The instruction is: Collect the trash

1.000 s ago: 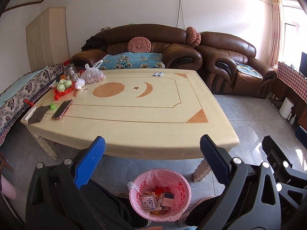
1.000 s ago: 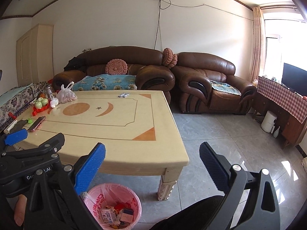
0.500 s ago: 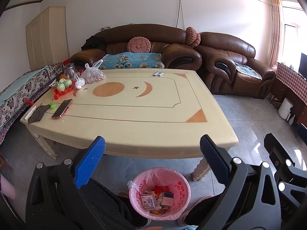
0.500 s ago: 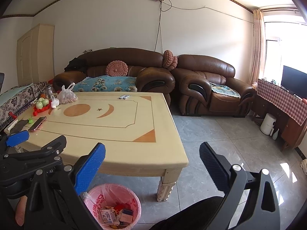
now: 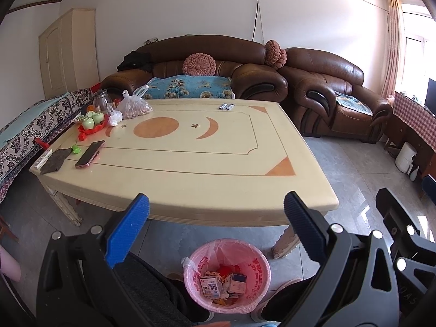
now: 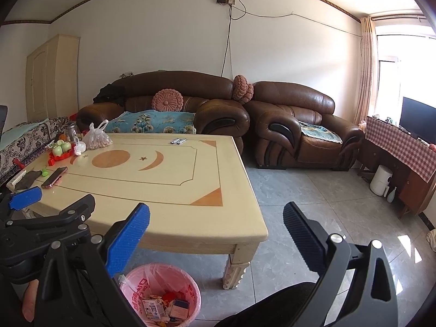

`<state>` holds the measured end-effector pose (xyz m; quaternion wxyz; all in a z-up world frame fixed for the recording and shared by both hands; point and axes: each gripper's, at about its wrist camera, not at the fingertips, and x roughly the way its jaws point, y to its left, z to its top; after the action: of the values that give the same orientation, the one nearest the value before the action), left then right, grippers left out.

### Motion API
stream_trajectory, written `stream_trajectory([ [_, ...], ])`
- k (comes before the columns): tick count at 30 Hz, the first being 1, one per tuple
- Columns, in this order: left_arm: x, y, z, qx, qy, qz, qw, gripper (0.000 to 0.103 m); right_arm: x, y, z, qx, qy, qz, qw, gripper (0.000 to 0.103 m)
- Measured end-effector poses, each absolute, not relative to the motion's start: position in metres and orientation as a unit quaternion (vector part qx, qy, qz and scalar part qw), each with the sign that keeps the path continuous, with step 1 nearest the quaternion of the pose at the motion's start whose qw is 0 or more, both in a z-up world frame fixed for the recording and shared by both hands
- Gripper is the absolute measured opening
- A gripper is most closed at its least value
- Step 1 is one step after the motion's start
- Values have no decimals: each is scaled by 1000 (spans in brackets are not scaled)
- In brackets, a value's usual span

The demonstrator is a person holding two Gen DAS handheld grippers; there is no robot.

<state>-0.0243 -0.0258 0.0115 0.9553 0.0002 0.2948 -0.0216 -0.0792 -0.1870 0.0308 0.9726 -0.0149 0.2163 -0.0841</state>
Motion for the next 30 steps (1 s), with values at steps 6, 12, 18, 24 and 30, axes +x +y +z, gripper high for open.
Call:
stream_trajectory([
  [6, -25, -26, 11, 1, 294, -22, 956, 97, -79, -186, 32, -15, 216, -83, 973, 96],
  [12, -26, -26, 12, 1, 293, -22, 956, 97, -78, -186, 33, -15, 215, -83, 973, 96],
  [18, -26, -26, 12, 1, 293, -21, 956, 97, -78, -185, 36, -17, 213, -81, 974, 96],
  [24, -25, -27, 13, 0, 292, -20, 956, 97, -78, -184, 38, -18, 211, -81, 974, 96],
  [30, -24, -29, 15, 0, 293, -19, 956, 97, -78, -183, 38, -18, 211, -79, 974, 96],
])
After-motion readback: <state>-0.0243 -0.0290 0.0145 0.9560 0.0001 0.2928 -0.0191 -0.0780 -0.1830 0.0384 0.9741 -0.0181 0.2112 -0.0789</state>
